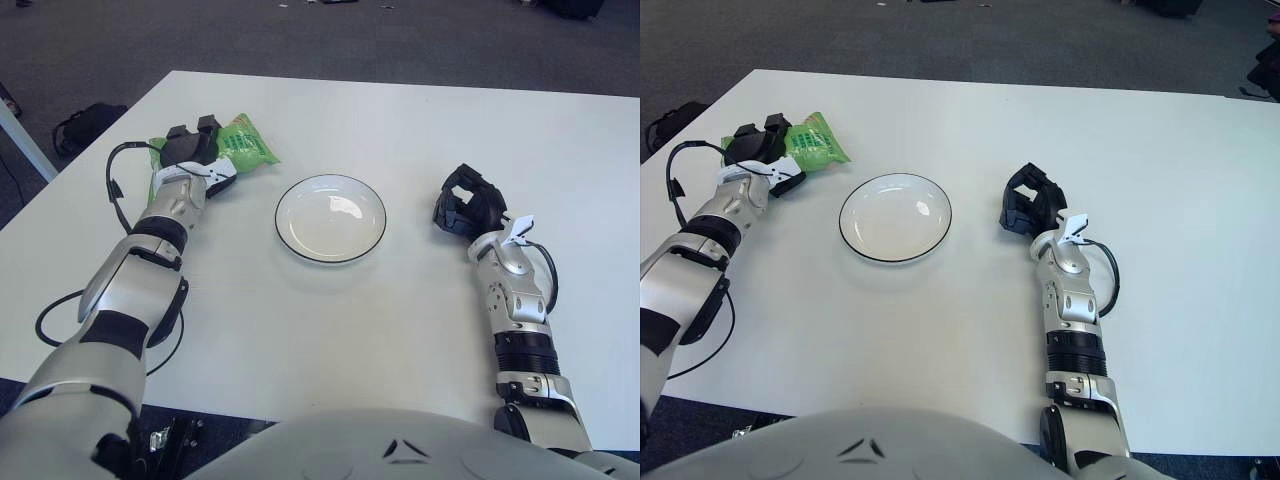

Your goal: Put the snack into the plate.

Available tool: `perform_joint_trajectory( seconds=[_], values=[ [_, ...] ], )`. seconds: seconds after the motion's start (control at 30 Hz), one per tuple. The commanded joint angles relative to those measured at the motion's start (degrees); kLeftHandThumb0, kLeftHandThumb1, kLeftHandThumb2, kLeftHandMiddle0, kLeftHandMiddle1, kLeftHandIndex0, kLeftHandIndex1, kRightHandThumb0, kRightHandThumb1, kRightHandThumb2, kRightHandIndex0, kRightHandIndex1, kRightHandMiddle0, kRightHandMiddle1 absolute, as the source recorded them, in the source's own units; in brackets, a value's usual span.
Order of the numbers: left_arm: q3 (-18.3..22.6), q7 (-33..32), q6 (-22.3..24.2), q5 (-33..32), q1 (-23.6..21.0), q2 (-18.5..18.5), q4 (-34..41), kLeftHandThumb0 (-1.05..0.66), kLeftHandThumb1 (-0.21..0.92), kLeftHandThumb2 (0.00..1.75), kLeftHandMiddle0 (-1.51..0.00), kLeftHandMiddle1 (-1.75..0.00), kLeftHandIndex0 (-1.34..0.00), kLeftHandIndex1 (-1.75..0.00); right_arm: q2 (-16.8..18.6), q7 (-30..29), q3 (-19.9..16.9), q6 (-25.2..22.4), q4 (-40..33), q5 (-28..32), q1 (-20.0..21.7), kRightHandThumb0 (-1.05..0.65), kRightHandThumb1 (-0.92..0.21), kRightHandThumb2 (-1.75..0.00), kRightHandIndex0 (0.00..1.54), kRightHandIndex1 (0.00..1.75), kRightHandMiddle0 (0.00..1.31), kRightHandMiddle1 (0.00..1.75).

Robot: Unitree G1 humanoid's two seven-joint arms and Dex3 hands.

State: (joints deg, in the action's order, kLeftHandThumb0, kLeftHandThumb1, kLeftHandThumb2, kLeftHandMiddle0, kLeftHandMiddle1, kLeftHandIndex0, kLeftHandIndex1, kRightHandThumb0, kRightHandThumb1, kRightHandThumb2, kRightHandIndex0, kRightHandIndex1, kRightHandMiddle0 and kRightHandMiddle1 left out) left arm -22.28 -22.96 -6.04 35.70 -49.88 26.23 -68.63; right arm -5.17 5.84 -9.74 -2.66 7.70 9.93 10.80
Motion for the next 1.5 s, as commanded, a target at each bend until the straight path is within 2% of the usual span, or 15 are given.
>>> perform_joint_trajectory(
  seconds=[0.0, 0.23, 0.37, 0.5, 0.7, 0.77, 0.97, 1.13, 1.23, 1.47],
  values=[
    [1.0, 2.0, 1.4, -1.2, 2.6, 0.1, 5.9, 0.00, 0.06, 1.57, -0.85, -1.60, -0.59, -1.75, 0.6, 0.3, -0.4, -0.6, 2.4, 0.6, -4.1, -0.48, -0.32, -1.30, 0.95, 1.75, 0.61, 1.75],
    [3.5, 1.8, 1.8, -1.3, 6.7, 3.0, 21.5, 0.00, 0.01, 1.63, -0.86, -1.62, -0.64, -1.75, 0.2, 0.7, -0.5, -0.4, 3.0, 0.6, -3.9, -0.48, -0.32, -1.31, 0.96, 1.75, 0.61, 1.75],
    [4.1, -0.9, 0.6, -0.2, 7.3, 3.0, 25.3, 0.00, -0.01, 1.65, -0.87, -1.62, -0.65, -1.75, 0.1, 0.6, -0.5, -0.5, 3.2, 0.4, -3.8, -0.48, -0.32, -1.30, 0.96, 1.75, 0.61, 1.75],
    [4.0, -5.1, 0.1, 3.6, 8.8, 3.1, 35.2, 0.00, -0.04, 1.68, -0.90, -1.61, -0.67, -1.75, 0.0, 0.6, -0.4, -0.9, 3.3, 0.3, -3.6, -0.48, -0.33, -1.30, 0.96, 1.75, 0.60, 1.75],
    [6.4, 0.3, 3.0, 3.3, 15.8, 2.2, 53.2, 0.00, -0.04, 1.68, -0.91, -1.62, -0.67, -1.75, 0.0, 0.4, -0.3, -0.9, 3.6, 0.2, -3.3, -0.48, -0.33, -1.30, 0.96, 1.75, 0.60, 1.75],
    [6.8, 0.9, 2.0, 2.8, 17.0, 1.9, 56.3, 0.00, -0.04, 1.68, -0.91, -1.63, -0.66, -1.75, 0.0, 0.4, -0.3, -0.9, 3.6, 0.3, -3.3, -0.48, -0.33, -1.30, 0.95, 1.75, 0.60, 1.75],
    [7.9, 1.7, -5.5, 0.5, 18.2, 2.0, 58.1, 0.00, -0.03, 1.68, -0.89, -1.66, -0.65, -1.75, 0.1, 0.3, -0.3, -0.9, 3.7, 0.3, -3.2, -0.48, -0.33, -1.29, 0.95, 1.75, 0.60, 1.75],
    [8.6, 5.1, -15.9, -4.2, 19.8, 3.0, 59.6, 0.00, -0.02, 1.69, -0.88, -1.69, -0.64, -1.75, 0.1, 0.3, -0.1, -0.4, 3.8, 0.0, -3.2, -0.47, -0.34, -1.29, 0.96, 1.75, 0.60, 1.75],
    [8.6, 6.8, -20.4, -5.8, 19.8, 2.7, 59.3, 0.00, -0.01, 1.68, -0.87, -1.70, -0.63, -1.75, 0.1, 0.4, 0.0, -0.3, 3.8, 0.0, -3.2, -0.47, -0.34, -1.29, 0.96, 1.75, 0.60, 1.75],
    [7.4, 10.3, -27.8, -7.8, 19.7, 0.3, 59.8, 0.00, 0.01, 1.65, -0.86, -1.69, -0.61, -1.75, 0.0, 0.6, 0.0, -0.3, 3.7, 0.2, -3.3, -0.48, -0.33, -1.30, 0.97, 1.75, 0.60, 1.75]
  ],
)
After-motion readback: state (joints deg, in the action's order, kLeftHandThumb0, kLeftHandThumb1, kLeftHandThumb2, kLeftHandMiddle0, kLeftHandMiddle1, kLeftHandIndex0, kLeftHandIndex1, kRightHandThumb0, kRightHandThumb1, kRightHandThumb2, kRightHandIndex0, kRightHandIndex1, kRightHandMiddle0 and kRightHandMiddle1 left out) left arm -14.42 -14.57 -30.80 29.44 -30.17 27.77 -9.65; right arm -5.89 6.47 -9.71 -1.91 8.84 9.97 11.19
